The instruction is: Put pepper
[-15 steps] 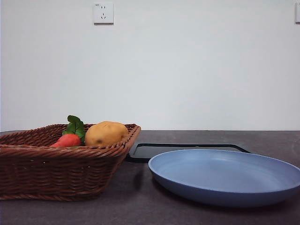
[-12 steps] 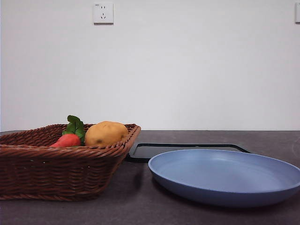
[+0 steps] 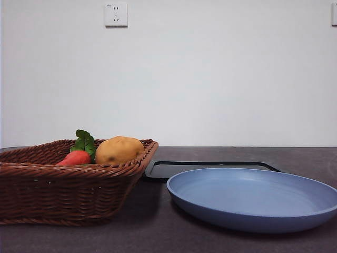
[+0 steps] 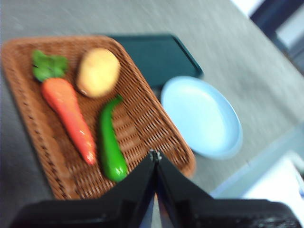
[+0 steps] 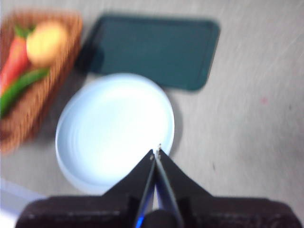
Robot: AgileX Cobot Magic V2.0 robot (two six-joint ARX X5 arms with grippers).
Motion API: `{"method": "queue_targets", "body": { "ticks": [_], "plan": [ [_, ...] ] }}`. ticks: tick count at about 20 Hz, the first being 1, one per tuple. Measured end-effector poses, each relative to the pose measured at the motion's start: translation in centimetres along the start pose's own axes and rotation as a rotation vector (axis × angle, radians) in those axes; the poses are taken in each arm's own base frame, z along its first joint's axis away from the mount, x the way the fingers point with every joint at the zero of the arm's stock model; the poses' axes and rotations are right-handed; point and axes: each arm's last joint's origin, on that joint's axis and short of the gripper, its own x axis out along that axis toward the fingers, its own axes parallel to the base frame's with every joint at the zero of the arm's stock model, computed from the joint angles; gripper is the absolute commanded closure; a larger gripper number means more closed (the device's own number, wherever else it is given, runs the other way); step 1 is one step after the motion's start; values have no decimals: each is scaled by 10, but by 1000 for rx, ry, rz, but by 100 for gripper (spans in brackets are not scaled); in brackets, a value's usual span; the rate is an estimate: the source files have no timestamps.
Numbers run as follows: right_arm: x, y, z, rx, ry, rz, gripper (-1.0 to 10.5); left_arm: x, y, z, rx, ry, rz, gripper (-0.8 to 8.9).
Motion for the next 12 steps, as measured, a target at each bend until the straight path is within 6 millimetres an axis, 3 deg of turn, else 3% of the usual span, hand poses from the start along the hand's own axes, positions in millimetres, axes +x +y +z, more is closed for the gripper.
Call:
{"method": "queue_targets", "body": {
  "ticks": [5, 8, 12],
  "plan": [
    [0, 1, 0, -48, 46, 10, 878, -4, -6, -1, 48, 39, -16, 786],
    [0, 1, 0, -49, 46, 9, 654, -4, -5, -1, 47, 41, -16, 460],
    [4, 0, 2, -43, 69, 5, 596, -4, -7, 1, 65, 24, -55, 436]
  ]
}}
